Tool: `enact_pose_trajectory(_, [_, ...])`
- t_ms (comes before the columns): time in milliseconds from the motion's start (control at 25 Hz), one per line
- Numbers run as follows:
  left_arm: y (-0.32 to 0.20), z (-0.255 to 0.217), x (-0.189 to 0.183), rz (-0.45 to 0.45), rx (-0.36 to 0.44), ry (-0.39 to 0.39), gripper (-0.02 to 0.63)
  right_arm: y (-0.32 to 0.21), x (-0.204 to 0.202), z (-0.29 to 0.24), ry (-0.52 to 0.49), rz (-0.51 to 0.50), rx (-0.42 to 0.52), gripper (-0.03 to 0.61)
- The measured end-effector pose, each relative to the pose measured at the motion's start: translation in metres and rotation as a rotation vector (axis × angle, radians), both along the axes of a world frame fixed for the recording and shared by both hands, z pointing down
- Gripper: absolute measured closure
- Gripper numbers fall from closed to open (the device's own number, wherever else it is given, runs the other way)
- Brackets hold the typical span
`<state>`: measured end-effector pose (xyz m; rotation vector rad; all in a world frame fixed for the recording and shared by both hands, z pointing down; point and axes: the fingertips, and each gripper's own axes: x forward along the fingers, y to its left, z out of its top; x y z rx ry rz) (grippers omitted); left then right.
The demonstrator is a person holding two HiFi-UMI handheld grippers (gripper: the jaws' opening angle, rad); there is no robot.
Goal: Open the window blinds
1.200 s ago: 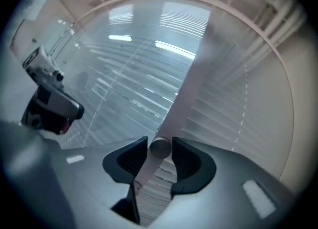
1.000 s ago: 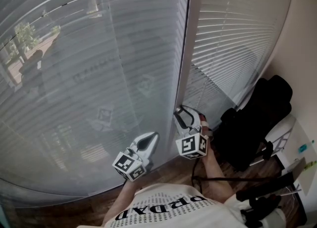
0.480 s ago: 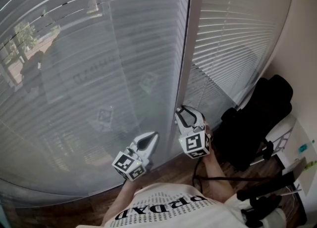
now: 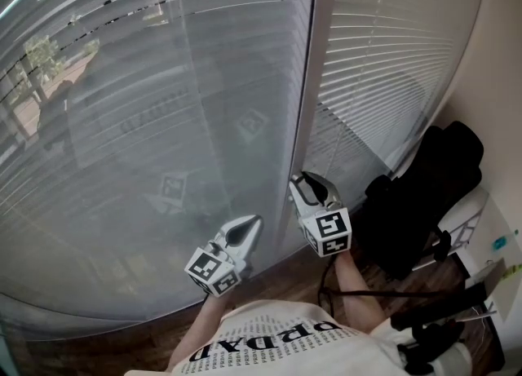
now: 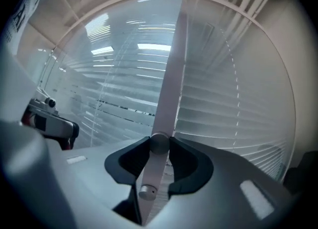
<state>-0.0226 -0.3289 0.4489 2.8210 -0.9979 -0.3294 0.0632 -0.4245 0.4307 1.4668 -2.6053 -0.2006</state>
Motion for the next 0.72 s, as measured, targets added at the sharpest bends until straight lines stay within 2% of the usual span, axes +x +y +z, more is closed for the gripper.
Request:
enact_pose_trajectory(200, [0.0,0.0,0.001,-0.001,0.0,0.005,0.621,-0.002,0.002,0.001,-0.124,-0.008,-0.06,0.446])
enact_pose_trajectory(440, [0.001,0.0,0.005,0.015,0.0,0.003,0.621,-0.005,0.002,0.001,-0.138,-0.01,-0.064,0.443])
enact_pose_trajectory(520, [0.002,0.0,0.005,0.016,-0.001,0.005,0.621,-0.003,0.003,-0.001,-0.056,-0.003,-0.027,0.44])
enact_pose_trajectory(720, [0.002,-0.001,0.002,0.011,0.001,0.001,0.621,0.006,-0.007,-0.008,0.35,0.003,0.14,0.428])
